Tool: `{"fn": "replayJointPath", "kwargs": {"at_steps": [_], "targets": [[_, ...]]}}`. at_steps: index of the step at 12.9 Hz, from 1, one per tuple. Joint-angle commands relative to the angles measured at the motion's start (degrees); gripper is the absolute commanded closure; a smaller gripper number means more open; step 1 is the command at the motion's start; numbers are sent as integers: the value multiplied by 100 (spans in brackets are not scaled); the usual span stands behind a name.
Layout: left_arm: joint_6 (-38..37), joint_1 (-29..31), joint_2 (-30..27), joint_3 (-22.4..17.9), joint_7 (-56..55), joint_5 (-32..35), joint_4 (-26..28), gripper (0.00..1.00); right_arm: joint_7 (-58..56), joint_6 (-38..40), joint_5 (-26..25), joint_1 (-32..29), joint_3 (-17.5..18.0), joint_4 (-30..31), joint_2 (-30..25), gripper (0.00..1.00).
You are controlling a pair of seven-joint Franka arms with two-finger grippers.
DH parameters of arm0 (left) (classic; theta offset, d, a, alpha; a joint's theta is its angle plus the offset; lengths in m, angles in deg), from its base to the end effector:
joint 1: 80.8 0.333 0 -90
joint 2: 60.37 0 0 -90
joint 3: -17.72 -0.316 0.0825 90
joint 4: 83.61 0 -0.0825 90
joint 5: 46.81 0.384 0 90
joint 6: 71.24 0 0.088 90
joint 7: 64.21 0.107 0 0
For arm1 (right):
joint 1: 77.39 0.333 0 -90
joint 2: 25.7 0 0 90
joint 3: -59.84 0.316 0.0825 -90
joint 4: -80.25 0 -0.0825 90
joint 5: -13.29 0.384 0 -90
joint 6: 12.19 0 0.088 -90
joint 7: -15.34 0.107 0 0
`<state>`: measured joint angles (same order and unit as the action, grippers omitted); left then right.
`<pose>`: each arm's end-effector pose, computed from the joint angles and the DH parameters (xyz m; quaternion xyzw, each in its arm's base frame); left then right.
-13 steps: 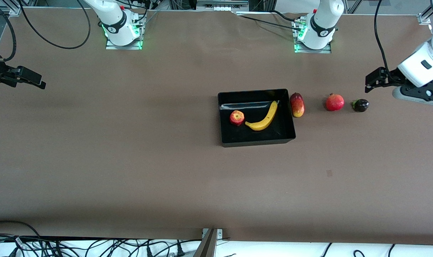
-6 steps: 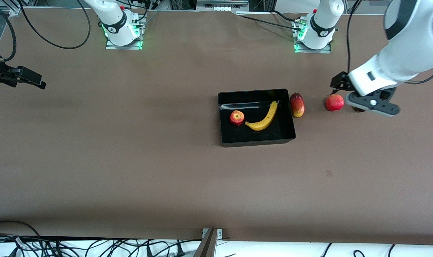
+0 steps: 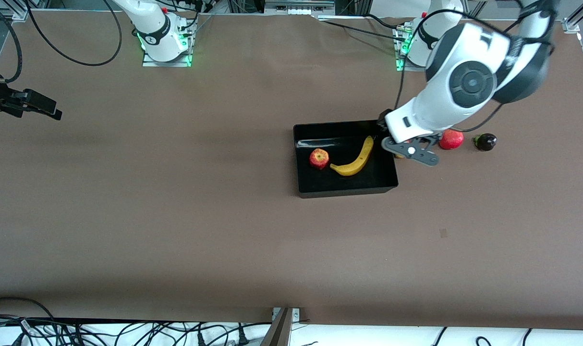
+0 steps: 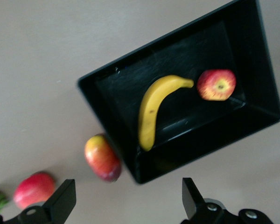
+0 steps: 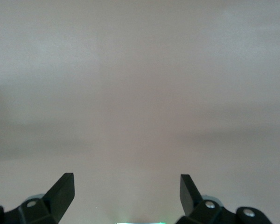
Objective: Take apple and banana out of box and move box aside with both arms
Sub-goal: 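Reach the left gripper into the black tray toward the apple, then grasp the red-yellow apple in the tray with the left gripper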
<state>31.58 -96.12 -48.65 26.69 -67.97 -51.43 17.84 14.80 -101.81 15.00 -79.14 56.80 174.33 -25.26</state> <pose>0.5440 -0.2475 0.4312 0.9808 -0.1648 -0.0995 0.0311 0.5511 -0.0429 0.5863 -0.9983 0.0376 0.0420 0.0167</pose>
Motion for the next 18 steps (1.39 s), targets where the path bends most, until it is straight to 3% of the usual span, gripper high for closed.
{"fn": "replayJointPath", "kwargs": {"at_steps": [1, 10, 18], "targets": [[719, -329, -22, -27, -466, -135, 594, 0, 37, 15, -4, -19, 14, -3, -26, 0], [2828, -1385, 1190, -27, -1733, -250, 779, 0, 37, 15, -4, -19, 14, -3, -26, 0], [3604, -1596, 2026, -36, -1733, -241, 631, 0, 37, 15, -4, -19, 6, -3, -26, 0]]}}
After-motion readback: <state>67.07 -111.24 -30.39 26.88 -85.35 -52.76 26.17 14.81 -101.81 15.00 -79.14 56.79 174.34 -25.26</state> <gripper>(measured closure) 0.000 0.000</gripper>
